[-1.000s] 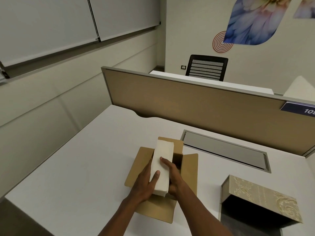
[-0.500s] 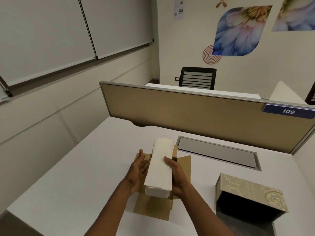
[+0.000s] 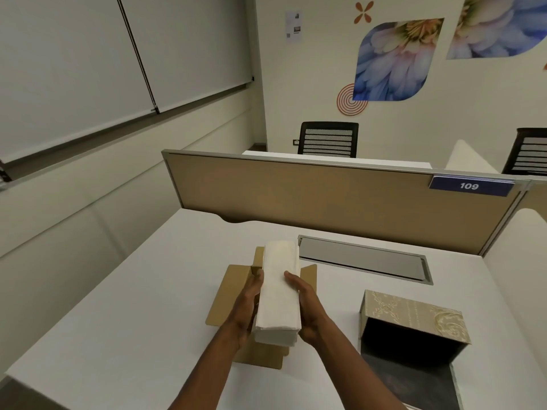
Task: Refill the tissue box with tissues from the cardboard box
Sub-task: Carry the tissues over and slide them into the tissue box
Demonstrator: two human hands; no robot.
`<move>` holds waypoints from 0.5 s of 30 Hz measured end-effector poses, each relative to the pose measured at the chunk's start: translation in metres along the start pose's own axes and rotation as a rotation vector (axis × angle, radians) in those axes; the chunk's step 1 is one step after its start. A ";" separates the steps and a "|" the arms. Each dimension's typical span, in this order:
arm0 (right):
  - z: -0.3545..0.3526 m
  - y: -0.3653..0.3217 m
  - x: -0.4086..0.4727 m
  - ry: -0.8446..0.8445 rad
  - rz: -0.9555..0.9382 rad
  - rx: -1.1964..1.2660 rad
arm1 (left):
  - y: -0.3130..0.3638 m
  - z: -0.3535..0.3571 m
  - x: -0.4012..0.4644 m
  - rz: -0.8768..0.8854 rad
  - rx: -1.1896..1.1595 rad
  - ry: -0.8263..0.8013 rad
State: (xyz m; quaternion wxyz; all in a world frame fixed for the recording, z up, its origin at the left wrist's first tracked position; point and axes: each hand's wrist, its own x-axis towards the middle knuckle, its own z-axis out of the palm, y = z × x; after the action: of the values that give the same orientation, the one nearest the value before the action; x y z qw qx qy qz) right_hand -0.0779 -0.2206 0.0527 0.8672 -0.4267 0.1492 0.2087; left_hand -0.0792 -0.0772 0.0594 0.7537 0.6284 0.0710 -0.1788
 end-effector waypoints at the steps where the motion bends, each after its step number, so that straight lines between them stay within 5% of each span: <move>1: 0.000 0.001 -0.003 0.020 -0.019 -0.022 | 0.000 0.006 -0.003 -0.012 0.034 0.003; 15: -0.047 -0.018 -0.055 0.163 -0.203 0.084 | -0.029 0.066 -0.051 -0.006 0.046 -0.053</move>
State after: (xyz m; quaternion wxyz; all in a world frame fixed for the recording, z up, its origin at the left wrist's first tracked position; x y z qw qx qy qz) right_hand -0.1208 -0.2811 0.0606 0.8860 -0.4187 0.1835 0.0780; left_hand -0.1449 -0.1362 0.0633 0.7400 0.6405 0.0488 -0.1993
